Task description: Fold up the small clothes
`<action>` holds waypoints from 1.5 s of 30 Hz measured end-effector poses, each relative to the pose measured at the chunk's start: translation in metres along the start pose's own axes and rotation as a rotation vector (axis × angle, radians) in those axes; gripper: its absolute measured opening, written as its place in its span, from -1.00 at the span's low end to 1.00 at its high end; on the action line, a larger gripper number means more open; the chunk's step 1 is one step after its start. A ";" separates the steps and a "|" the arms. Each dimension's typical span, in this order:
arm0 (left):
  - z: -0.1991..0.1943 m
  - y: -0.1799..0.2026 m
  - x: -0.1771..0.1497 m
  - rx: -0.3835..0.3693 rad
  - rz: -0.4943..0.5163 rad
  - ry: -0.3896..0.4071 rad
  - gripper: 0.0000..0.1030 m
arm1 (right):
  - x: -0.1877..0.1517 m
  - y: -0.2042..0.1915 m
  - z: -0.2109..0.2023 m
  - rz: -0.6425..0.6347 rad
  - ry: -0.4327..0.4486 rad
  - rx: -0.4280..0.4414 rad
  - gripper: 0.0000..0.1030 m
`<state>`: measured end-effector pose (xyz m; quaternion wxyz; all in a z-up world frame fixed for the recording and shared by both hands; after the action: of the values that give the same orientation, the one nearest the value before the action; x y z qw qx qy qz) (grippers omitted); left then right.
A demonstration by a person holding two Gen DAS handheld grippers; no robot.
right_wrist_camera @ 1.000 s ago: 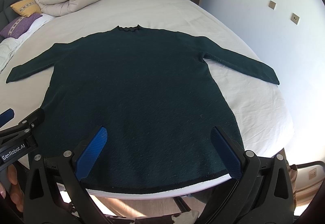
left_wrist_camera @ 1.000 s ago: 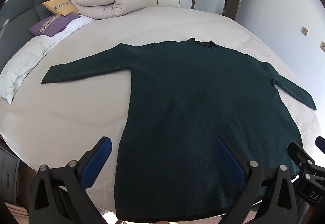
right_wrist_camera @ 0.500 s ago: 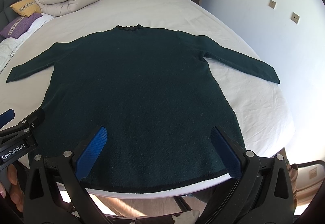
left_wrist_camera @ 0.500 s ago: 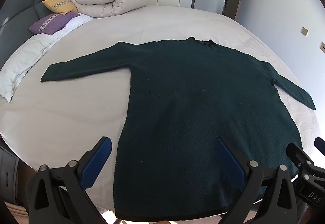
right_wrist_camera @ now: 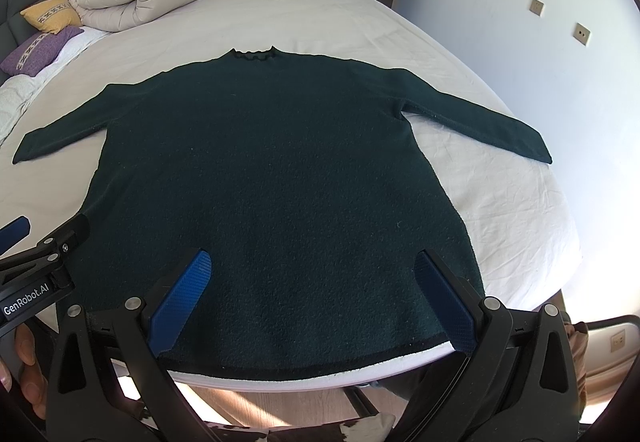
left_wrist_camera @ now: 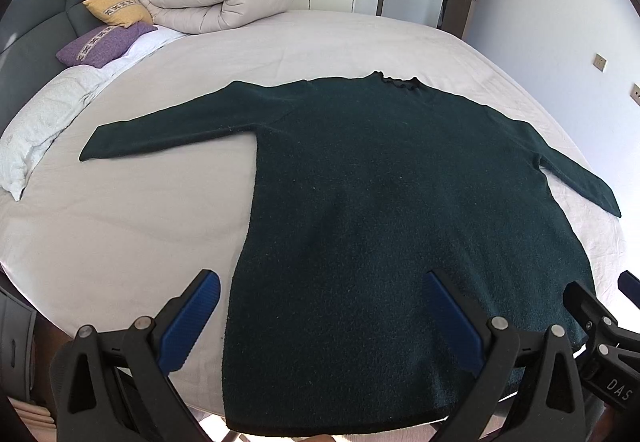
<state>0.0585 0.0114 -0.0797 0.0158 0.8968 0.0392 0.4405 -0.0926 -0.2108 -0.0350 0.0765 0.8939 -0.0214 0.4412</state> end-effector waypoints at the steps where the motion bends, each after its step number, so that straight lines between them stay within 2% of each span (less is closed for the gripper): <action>1: 0.000 0.000 0.000 0.001 0.000 0.000 1.00 | 0.000 0.000 0.000 0.001 0.000 0.001 1.00; 36: -0.001 -0.005 -0.002 -0.009 -0.021 -0.002 1.00 | -0.004 -0.002 0.001 0.003 -0.004 0.004 1.00; 43: 0.004 -0.012 0.003 -0.029 -0.051 0.003 1.00 | -0.007 -0.006 0.002 0.002 -0.006 0.012 1.00; 45: 0.008 -0.022 0.005 -0.043 -0.094 -0.001 1.00 | -0.007 -0.007 0.005 0.001 -0.006 0.017 1.00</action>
<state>0.0664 0.0342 -0.0817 0.0555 0.8937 0.0717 0.4394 -0.0923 -0.2050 -0.0437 0.0689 0.8959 -0.0183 0.4385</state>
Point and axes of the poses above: each gripper's, at about its wrist camera, not at the fingertips, and z roughly the way its jaws point, y to its right, x to its top, the point moved 9 cm from there along z, roughly the way its jaws point, and after that the axes turned 13 degrees about y, right-handed, at the moved point
